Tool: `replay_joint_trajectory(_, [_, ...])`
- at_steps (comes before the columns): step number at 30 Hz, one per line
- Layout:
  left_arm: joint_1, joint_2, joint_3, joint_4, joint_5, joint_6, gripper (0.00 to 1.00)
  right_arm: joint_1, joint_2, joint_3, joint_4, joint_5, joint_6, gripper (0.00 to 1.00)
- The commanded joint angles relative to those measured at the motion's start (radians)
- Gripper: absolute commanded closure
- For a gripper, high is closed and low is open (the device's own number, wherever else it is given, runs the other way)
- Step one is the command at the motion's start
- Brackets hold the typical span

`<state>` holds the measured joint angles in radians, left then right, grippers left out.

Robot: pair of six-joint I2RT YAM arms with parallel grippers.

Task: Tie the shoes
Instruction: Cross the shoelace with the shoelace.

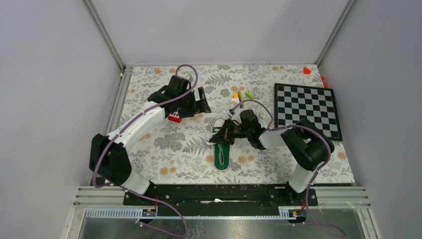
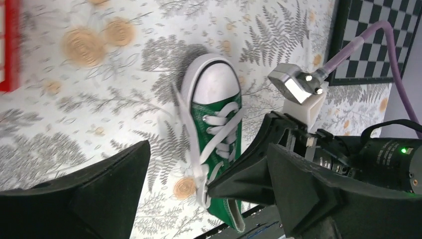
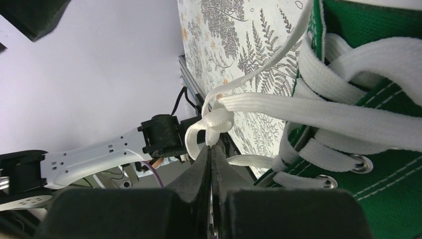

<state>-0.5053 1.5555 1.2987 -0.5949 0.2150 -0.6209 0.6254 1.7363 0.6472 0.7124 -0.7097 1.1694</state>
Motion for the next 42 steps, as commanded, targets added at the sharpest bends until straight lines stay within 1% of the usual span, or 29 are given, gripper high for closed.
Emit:
replay_joint_trajectory(1, [0.036,-0.138,-0.102,0.029,-0.063,-0.042,0.07,-0.001,0.036,-0.013,0.133,-0.054,0.059,1.00])
replay_joint_trajectory(4, [0.044,-0.196,-0.206,0.032,-0.074,-0.079,0.14,-0.003,0.042,-0.021,0.137,-0.044,0.059,1.00])
replay_joint_trajectory(7, [0.045,-0.242,-0.335,0.111,0.014,-0.135,0.22,-0.005,0.008,-0.029,0.078,-0.009,0.015,1.00])
replay_joint_trajectory(9, [0.044,-0.264,-0.423,0.219,0.100,-0.179,0.22,-0.004,-0.028,-0.026,-0.016,0.029,-0.032,1.00])
replay_joint_trajectory(11, [0.042,-0.266,-0.483,0.281,0.147,-0.197,0.20,-0.005,-0.064,-0.019,-0.091,0.054,-0.079,1.00])
replay_joint_trajectory(15, [0.032,-0.230,-0.519,0.372,0.211,-0.196,0.17,-0.006,-0.091,0.001,-0.175,0.062,-0.133,1.00])
replay_joint_trajectory(18, [0.001,-0.188,-0.503,0.406,0.217,-0.188,0.18,-0.005,-0.083,0.009,-0.179,0.055,-0.135,1.00])
replay_joint_trajectory(20, [-0.018,-0.152,-0.486,0.421,0.241,-0.185,0.20,-0.005,-0.081,0.007,-0.180,0.055,-0.134,1.00])
replay_joint_trajectory(23, [-0.041,-0.115,-0.476,0.443,0.253,-0.192,0.29,-0.006,-0.087,0.004,-0.184,0.056,-0.135,1.00])
replay_joint_trajectory(28, [-0.059,-0.075,-0.458,0.434,0.256,-0.183,0.48,-0.007,-0.097,0.004,-0.192,0.059,-0.139,1.00])
replay_joint_trajectory(34, [-0.061,-0.089,-0.432,0.386,0.200,-0.168,0.80,-0.006,-0.106,0.001,-0.202,0.060,-0.143,1.00])
replay_joint_trajectory(36, [-0.061,-0.096,-0.410,0.350,0.174,-0.149,0.85,-0.007,-0.114,-0.003,-0.209,0.063,-0.148,1.00])
replay_joint_trajectory(39, [-0.060,-0.112,-0.388,0.309,0.149,-0.125,0.88,-0.010,-0.124,-0.014,-0.223,0.068,-0.161,1.00])
replay_joint_trajectory(40, [-0.061,-0.118,-0.385,0.304,0.146,-0.120,0.91,-0.010,-0.128,-0.017,-0.225,0.070,-0.162,1.00])
replay_joint_trajectory(42, [-0.061,-0.126,-0.383,0.293,0.145,-0.112,0.93,-0.013,-0.133,-0.024,-0.226,0.071,-0.163,1.00])
